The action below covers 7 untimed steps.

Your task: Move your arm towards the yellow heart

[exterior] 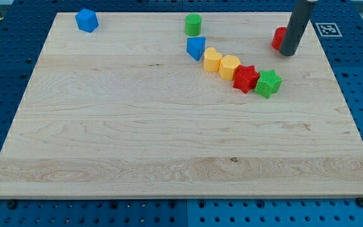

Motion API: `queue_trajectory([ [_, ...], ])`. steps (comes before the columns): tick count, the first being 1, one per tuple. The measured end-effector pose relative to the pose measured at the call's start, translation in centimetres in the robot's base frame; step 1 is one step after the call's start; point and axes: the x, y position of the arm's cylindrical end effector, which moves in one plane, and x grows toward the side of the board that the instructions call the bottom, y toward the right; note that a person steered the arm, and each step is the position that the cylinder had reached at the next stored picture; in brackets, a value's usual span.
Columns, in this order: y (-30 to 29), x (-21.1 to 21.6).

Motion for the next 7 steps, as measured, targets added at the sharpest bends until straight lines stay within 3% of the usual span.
queue_trajectory([
  [1,-0.3,-1.0],
  [2,-0.4,-4.7],
  [4,-2.9,-4.8],
  [5,-4.0,-7.0],
  [7,-0.1,-8.0],
])
